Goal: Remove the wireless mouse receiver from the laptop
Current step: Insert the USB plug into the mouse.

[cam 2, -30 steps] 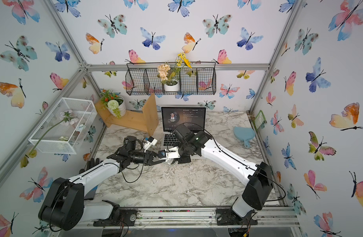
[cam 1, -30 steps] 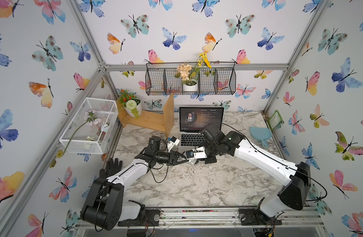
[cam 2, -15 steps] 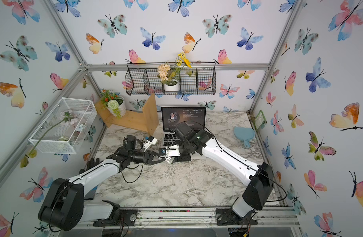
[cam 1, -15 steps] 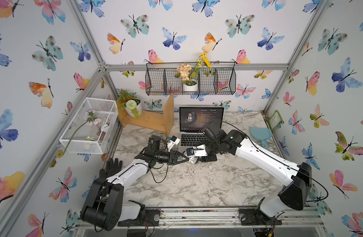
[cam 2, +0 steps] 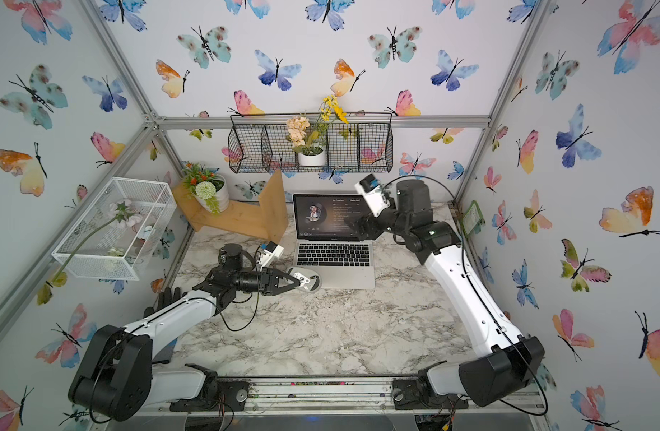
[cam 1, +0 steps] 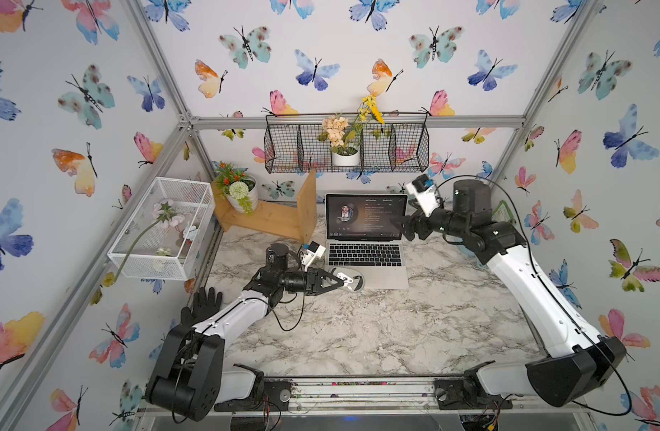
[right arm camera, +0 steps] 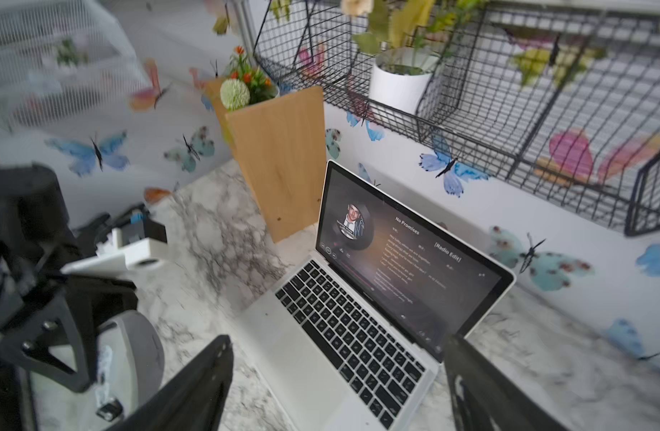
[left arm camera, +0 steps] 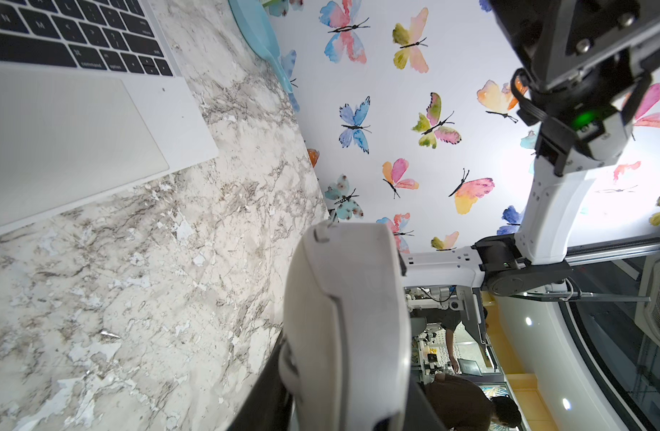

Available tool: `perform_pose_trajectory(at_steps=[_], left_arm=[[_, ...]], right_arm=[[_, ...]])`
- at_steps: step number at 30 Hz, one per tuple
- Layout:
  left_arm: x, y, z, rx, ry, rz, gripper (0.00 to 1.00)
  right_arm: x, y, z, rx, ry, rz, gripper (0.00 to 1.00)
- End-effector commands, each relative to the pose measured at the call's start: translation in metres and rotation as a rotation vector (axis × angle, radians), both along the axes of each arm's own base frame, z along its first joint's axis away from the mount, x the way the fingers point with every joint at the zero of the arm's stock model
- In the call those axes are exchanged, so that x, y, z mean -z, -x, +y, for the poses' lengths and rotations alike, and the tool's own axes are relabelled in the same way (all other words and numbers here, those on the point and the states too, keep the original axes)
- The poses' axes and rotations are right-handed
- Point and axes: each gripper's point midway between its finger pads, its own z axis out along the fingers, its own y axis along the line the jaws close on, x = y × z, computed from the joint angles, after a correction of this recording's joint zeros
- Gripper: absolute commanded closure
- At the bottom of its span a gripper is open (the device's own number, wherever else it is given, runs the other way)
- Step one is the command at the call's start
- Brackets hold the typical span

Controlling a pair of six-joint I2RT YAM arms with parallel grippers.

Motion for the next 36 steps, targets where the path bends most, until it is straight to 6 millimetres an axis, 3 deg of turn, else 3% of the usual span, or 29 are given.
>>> perform_pose_trajectory(at_steps=[1,3,6,11,23,36], left_arm=[[-0.02,-0.008,0.001,0.007,0.054,-0.036,0.86],[-0.023,-0.013,-0.001,0.005,0.064,-0.031,0.86],[-0.029,-0.018,-0.003,0.011,0.078,-0.029,0.86],[-0.033,-0.022,-0.005,0.024,0.085,-0.029,0.86],[-0.033,-0.024,-0.006,0.029,0.085,-0.023,0.86],[-0.033,-0.027,-0.007,0.028,0.084,-0.021,0.86]], right_arm=[[0.043,0.024,0.041,-0.172,-0.287,0.471,0.11],[0.066,0.031,0.046,-0.189,-0.343,0.601,0.12],[0.082,0.04,0.047,-0.182,-0.433,0.679,0.12],[0.078,0.054,0.056,-0.207,-0.492,0.758,0.09],[0.094,0.077,0.121,-0.294,-0.415,0.866,0.12],[0.101,0.088,0.126,-0.335,-0.365,0.875,0.25]])
